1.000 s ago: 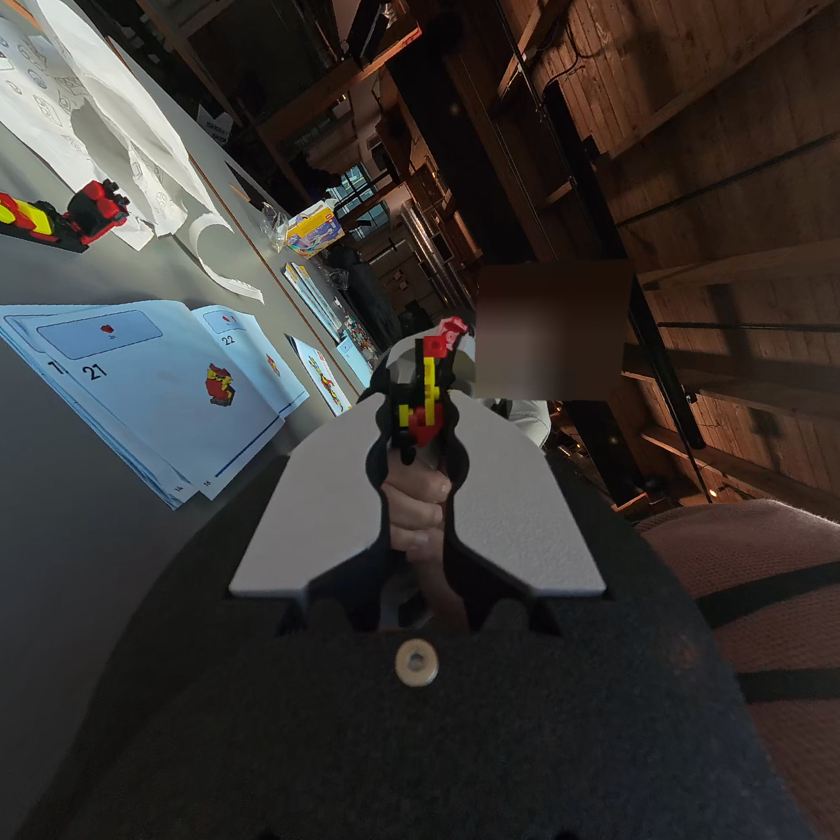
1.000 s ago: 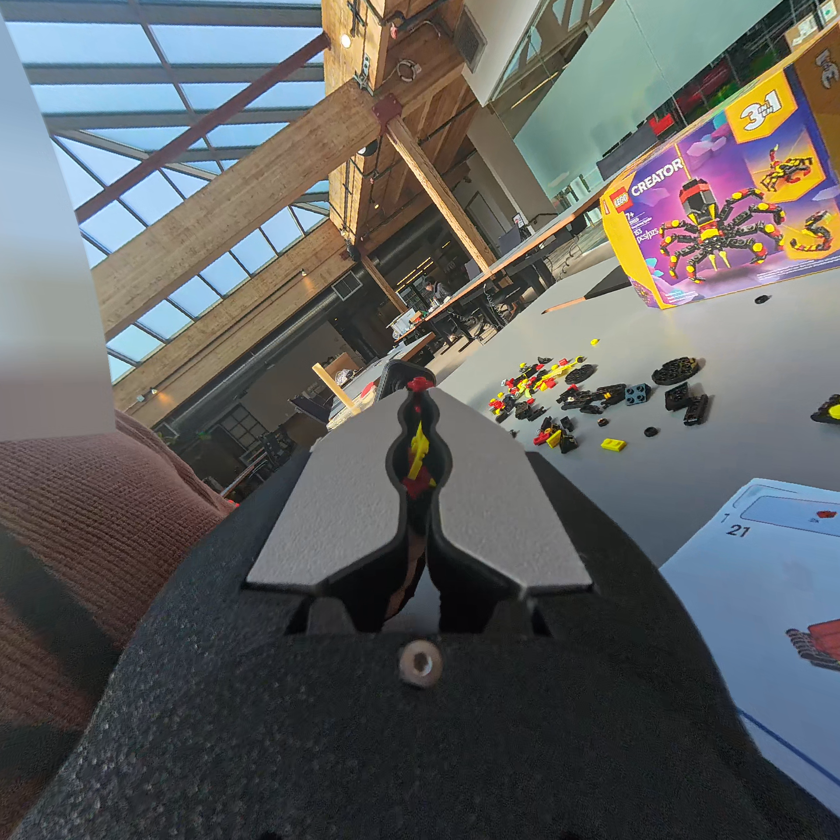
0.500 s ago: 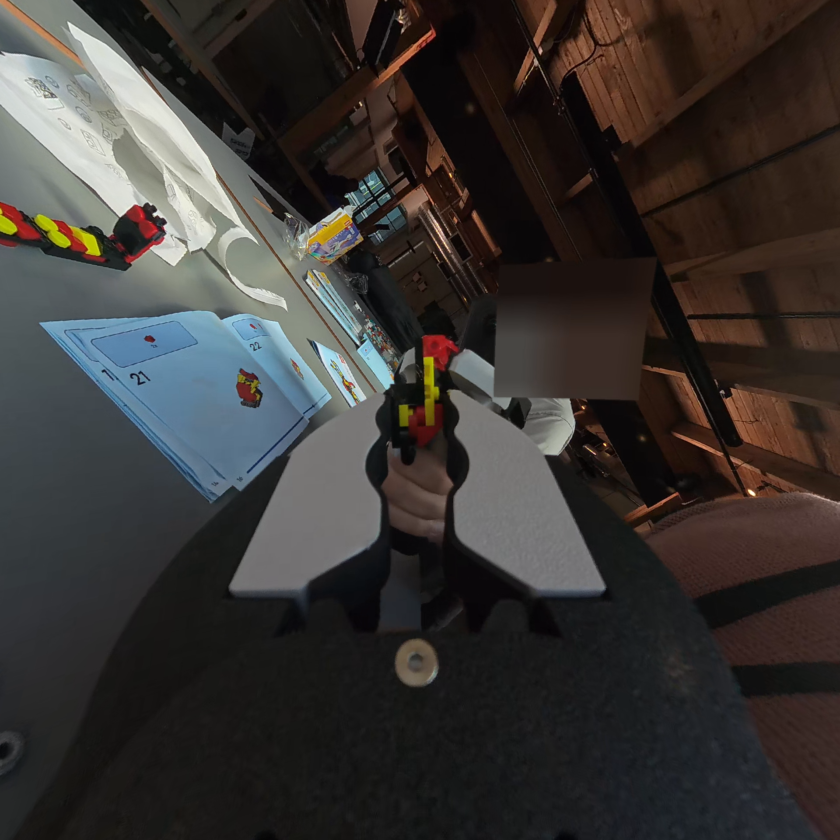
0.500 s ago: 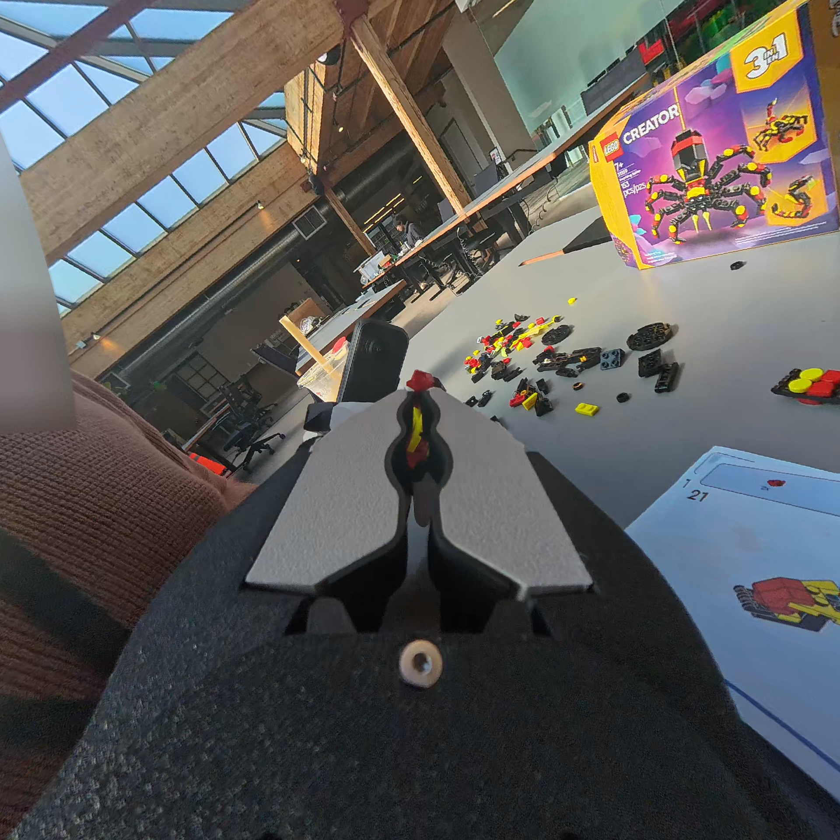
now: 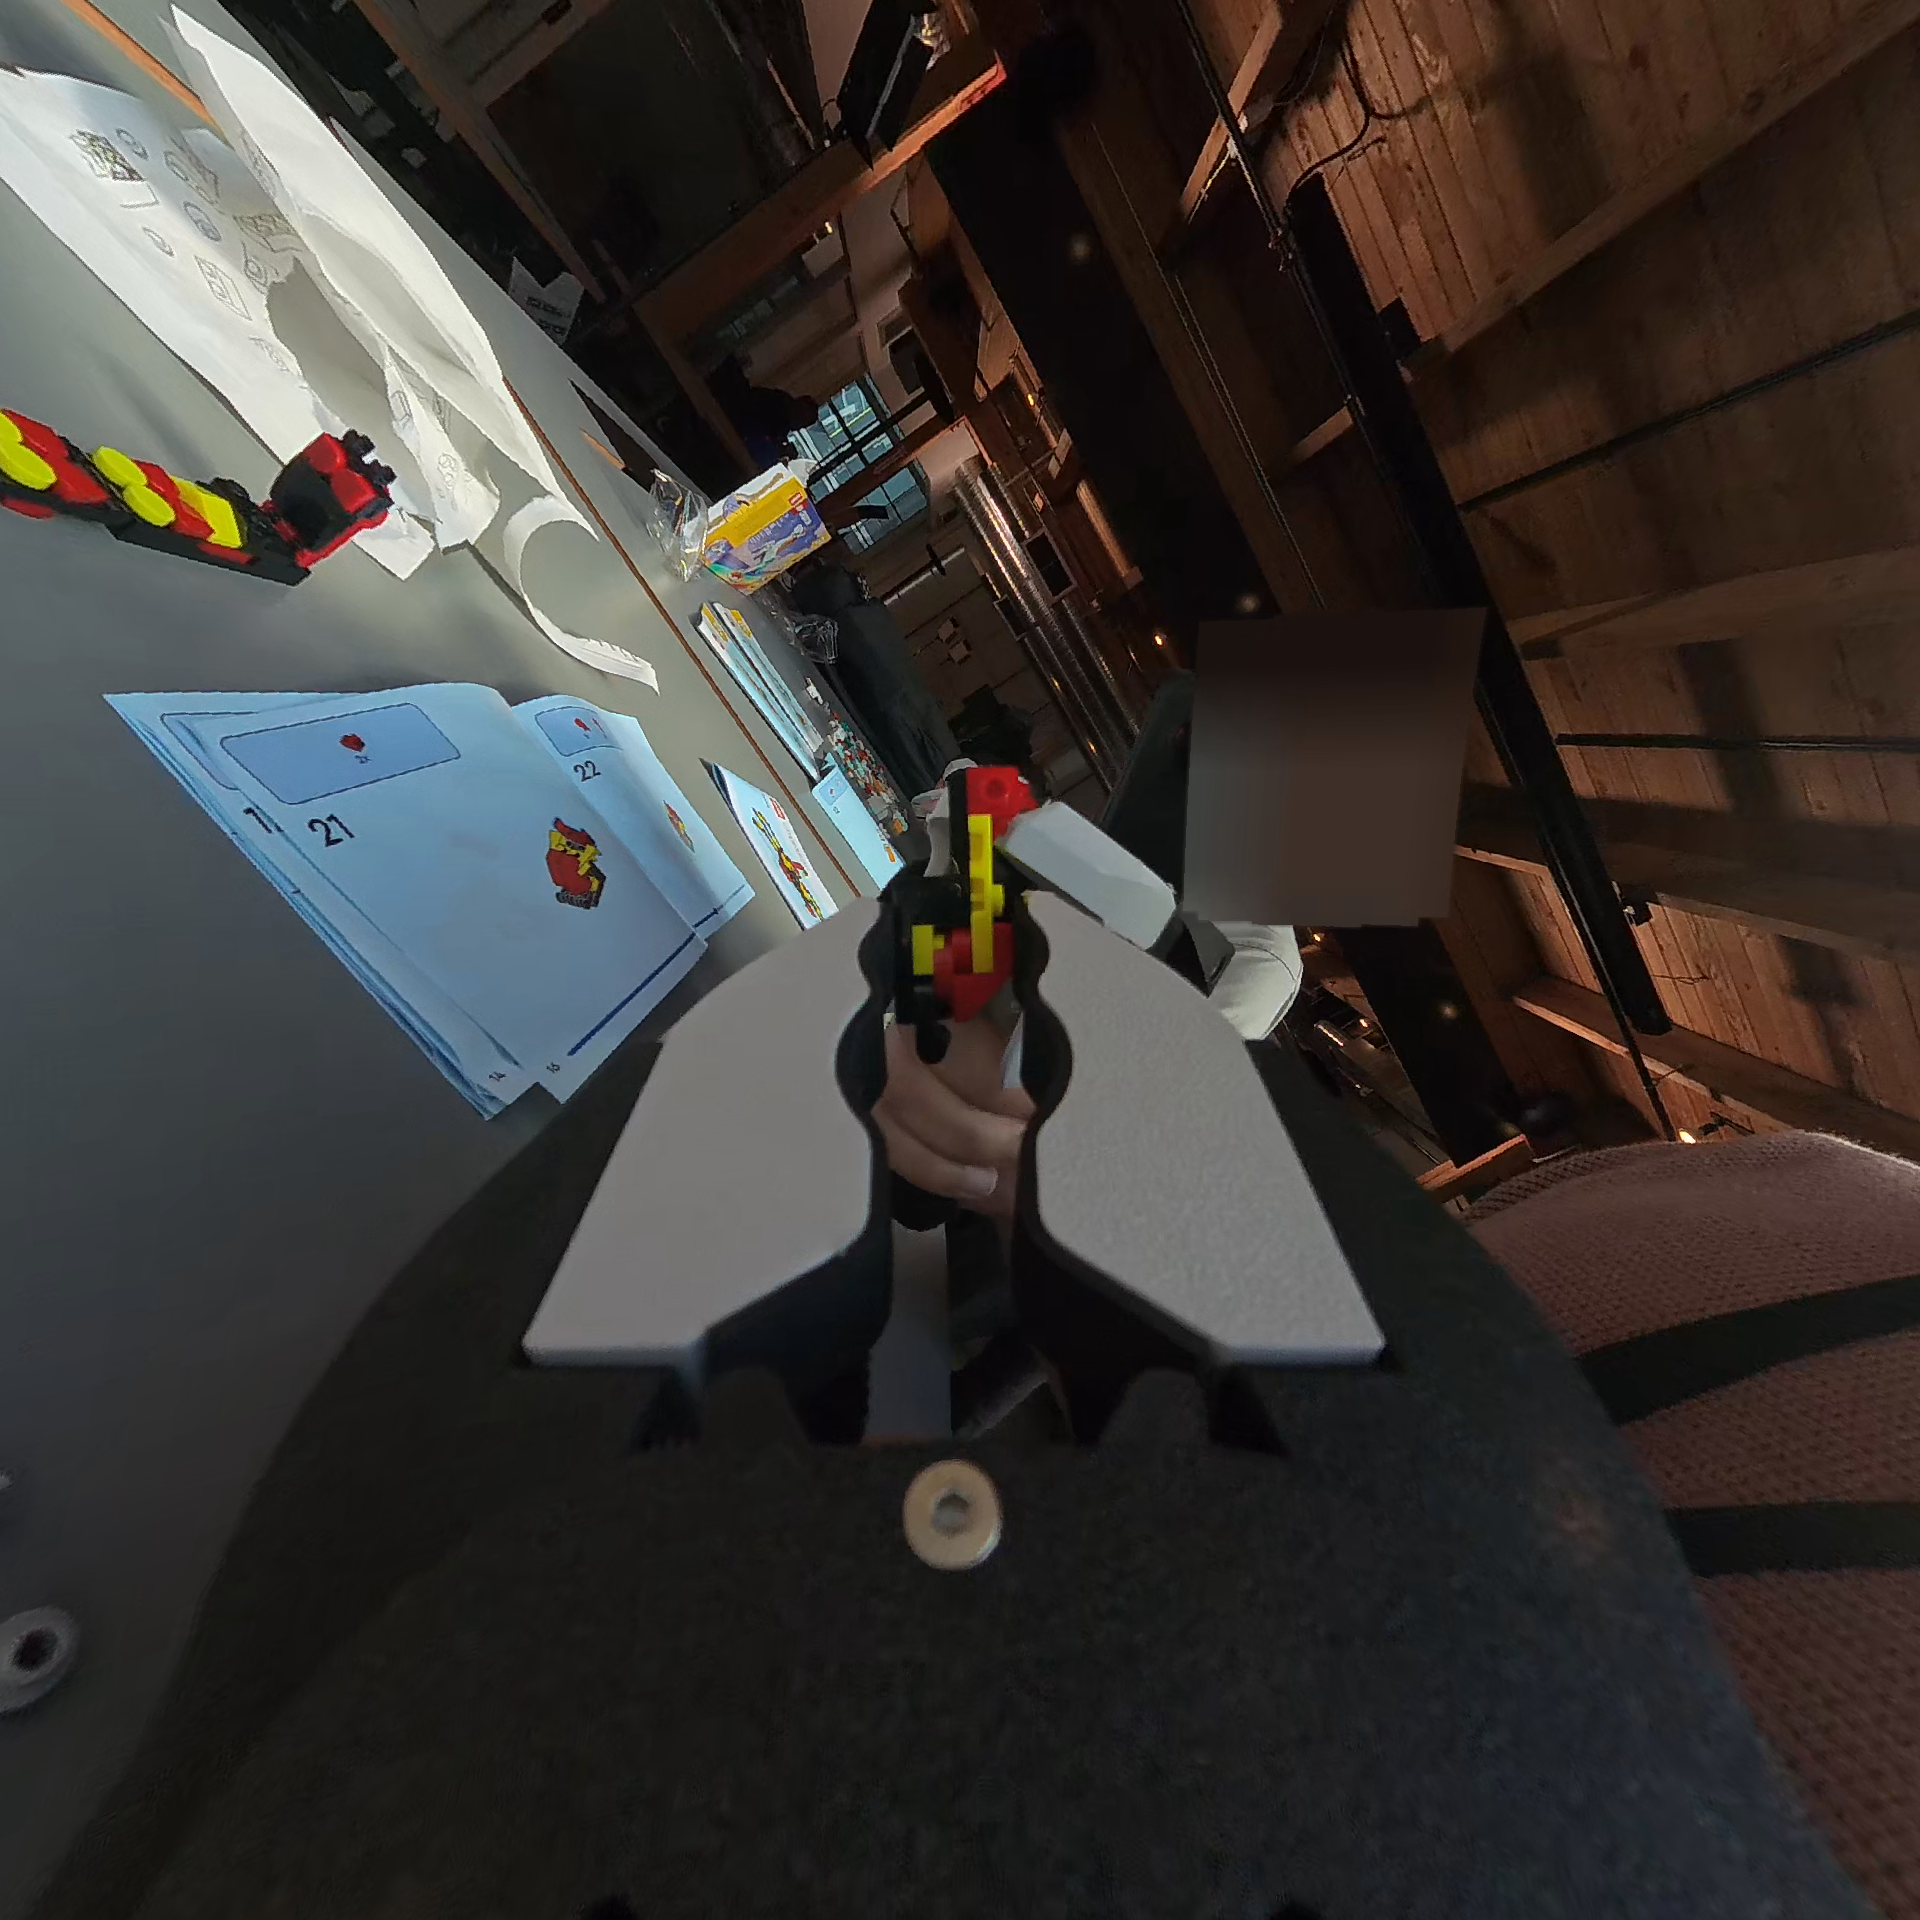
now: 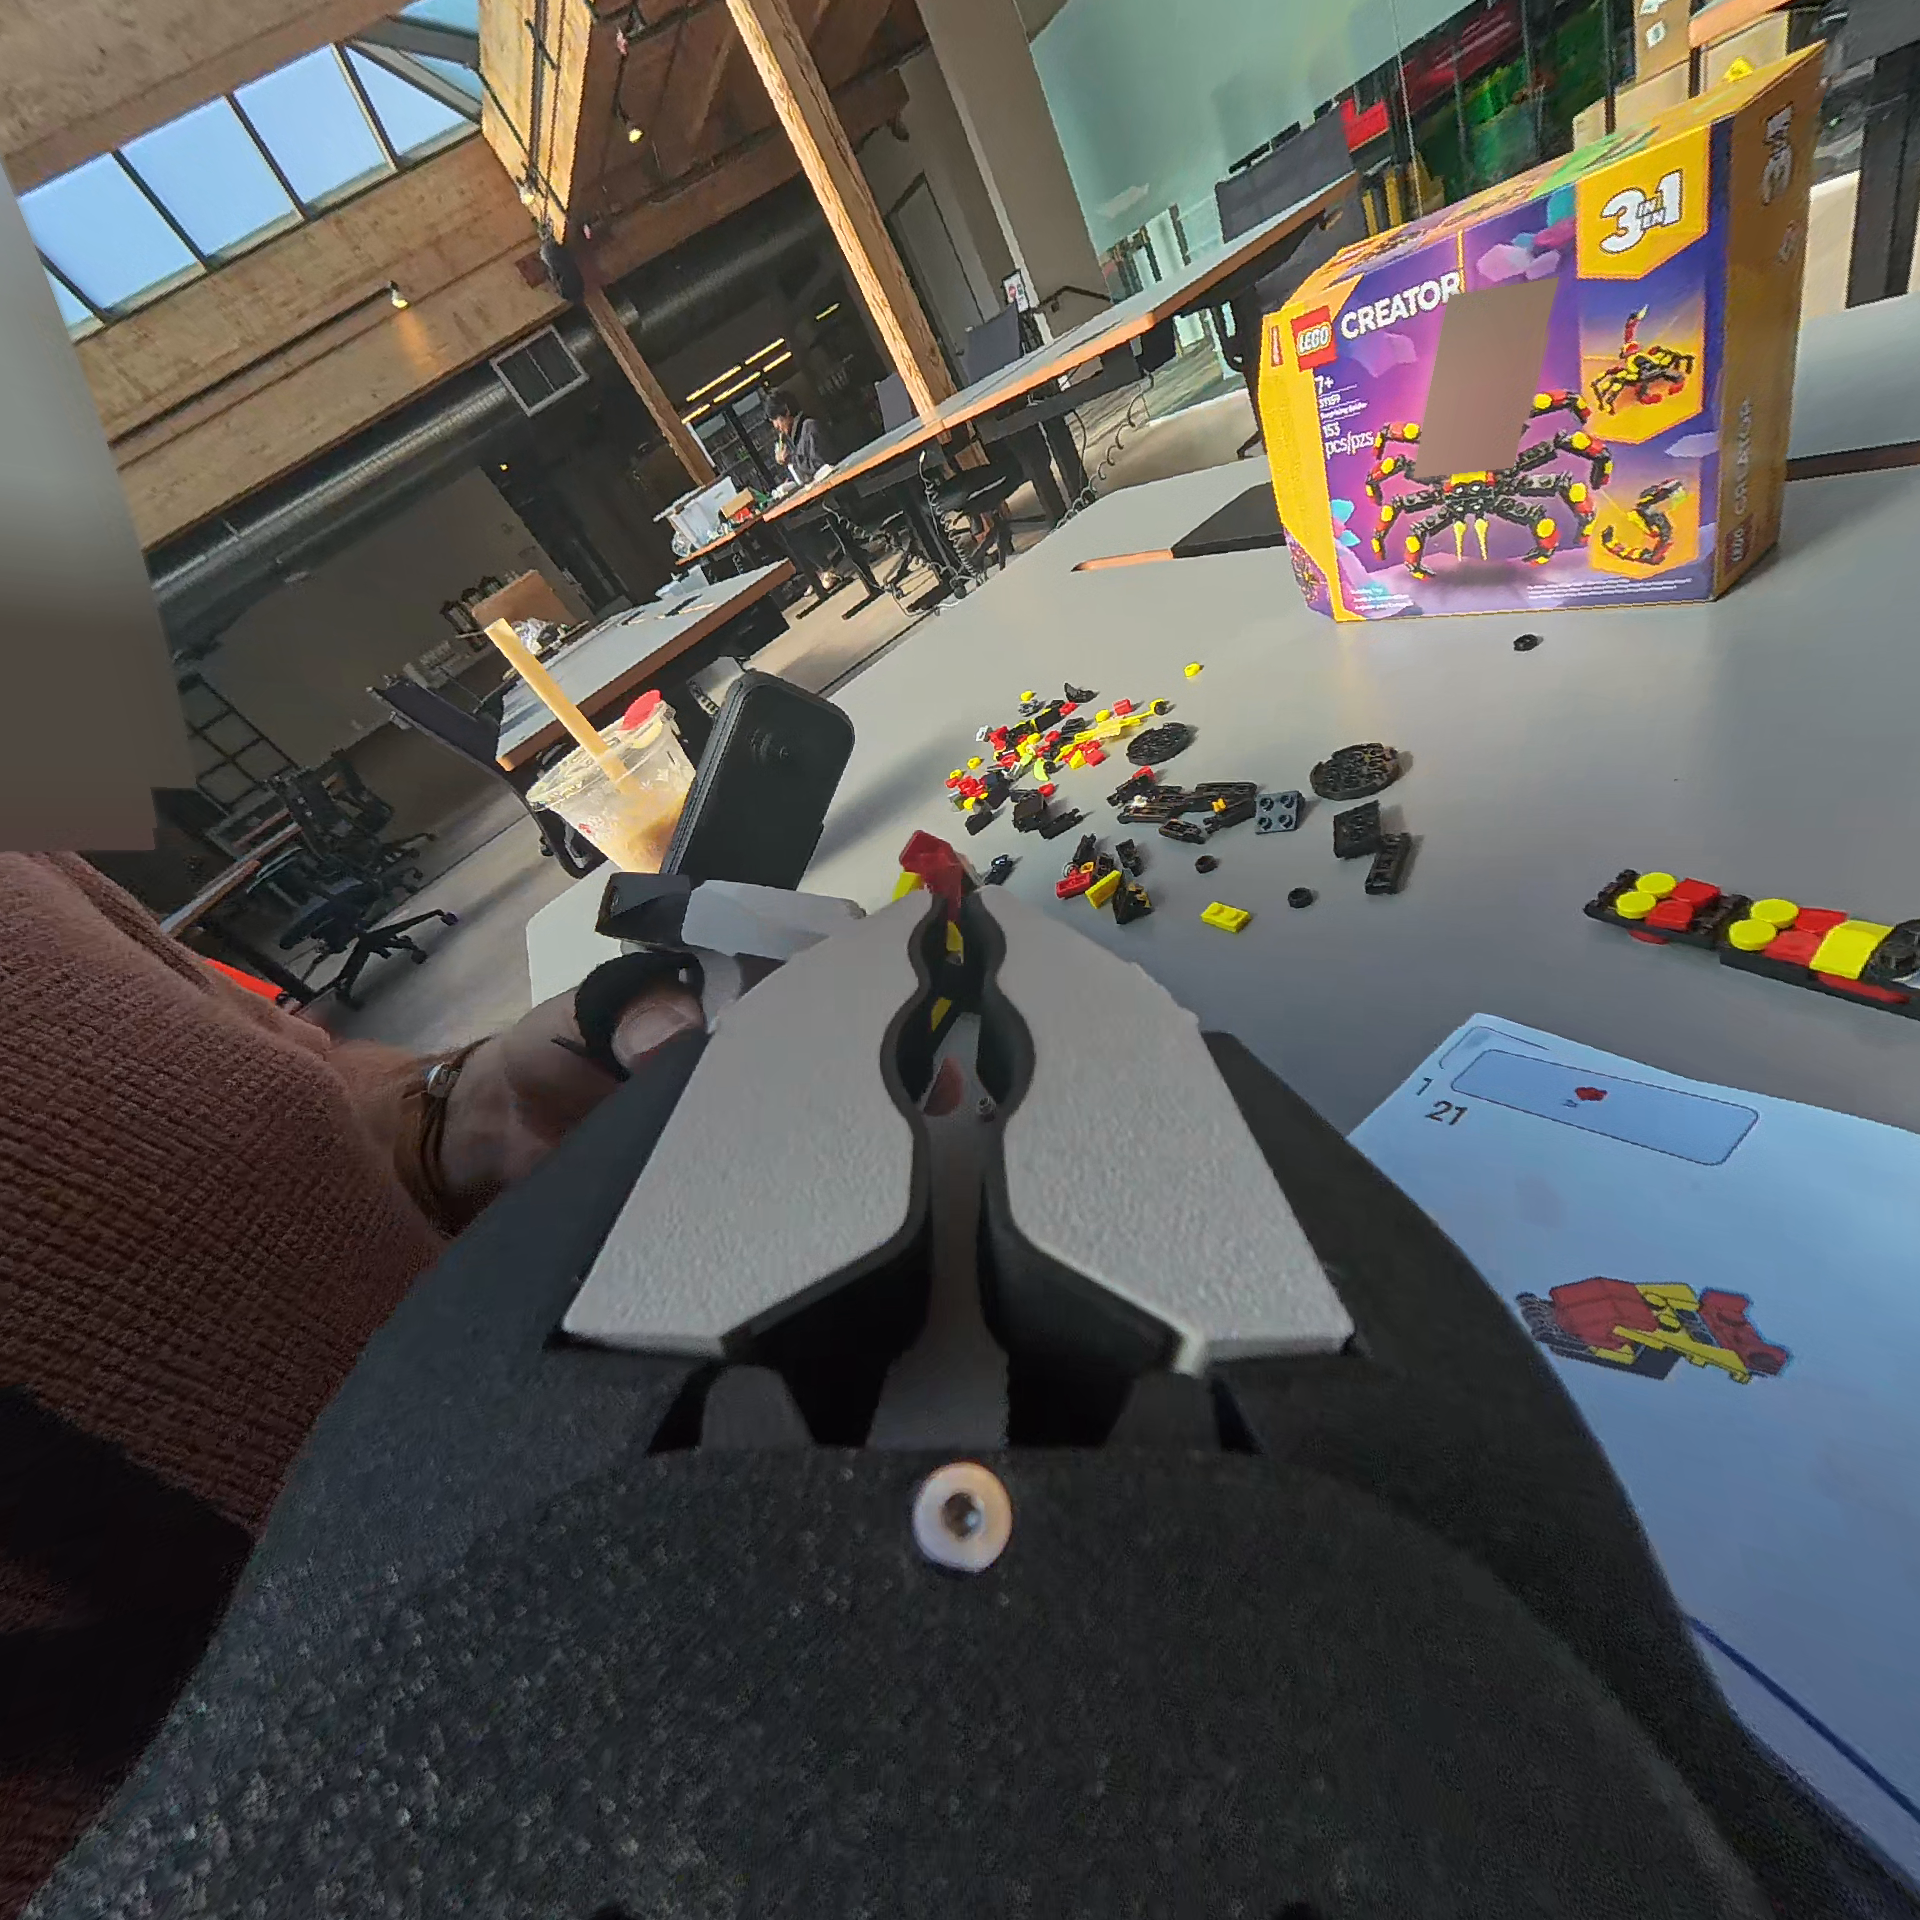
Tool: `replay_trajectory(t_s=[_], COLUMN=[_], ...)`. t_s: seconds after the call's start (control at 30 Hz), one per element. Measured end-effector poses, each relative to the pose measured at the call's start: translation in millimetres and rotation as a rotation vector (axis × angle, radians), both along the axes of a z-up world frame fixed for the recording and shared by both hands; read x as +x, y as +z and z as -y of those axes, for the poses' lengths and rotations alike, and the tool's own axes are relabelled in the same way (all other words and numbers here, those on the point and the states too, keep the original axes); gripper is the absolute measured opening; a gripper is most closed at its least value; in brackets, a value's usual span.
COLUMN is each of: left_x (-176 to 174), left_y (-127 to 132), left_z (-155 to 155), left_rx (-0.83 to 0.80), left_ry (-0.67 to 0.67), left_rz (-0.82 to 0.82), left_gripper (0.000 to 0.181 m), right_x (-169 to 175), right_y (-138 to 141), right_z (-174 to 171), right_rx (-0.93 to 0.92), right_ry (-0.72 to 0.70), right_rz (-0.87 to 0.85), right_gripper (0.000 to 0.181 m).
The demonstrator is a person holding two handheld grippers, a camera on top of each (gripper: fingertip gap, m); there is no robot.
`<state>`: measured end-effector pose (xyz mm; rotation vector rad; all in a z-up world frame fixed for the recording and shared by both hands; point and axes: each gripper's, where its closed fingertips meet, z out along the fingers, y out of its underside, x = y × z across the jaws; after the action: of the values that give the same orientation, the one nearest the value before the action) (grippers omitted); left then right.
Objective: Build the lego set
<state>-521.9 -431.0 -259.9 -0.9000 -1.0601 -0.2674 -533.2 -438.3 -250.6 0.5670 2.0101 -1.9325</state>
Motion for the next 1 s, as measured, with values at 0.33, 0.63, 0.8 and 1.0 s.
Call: replay_trajectory(t_s=[0.33, 0.63, 0.8, 1.0], left_x=[0.8, 11.1, 39.7, 58.8], left_y=[-0.2, -14.4, -38.0, -59.8], left_z=[-2.7, 15.9, 8.6, -24.2], left_rx=[-0.019, -0.181, -0.524, -0.652], left_ry=[-0.014, -0.015, -0.302, -0.745], left_rz=[-0.006, -0.005, -0.056, -0.011], left_gripper=[0.021, 0.021, 0.021, 0.021], right_x=[4.9, -23.8, -2.5, 51.7], right_y=[5.5, -0.4, -17.5, -48.3], right_z=[-0.2, -51.6, -64.7, -40.1], right_rx=[0.153, 0.23, 0.306, 0.39], right_ry=[0.009, -0.063, 0.085, 0.291], right_rz=[-0.287, -0.244, -0.133, -0.109], right_gripper=[0.003, 0.004, 0.009, 0.016])
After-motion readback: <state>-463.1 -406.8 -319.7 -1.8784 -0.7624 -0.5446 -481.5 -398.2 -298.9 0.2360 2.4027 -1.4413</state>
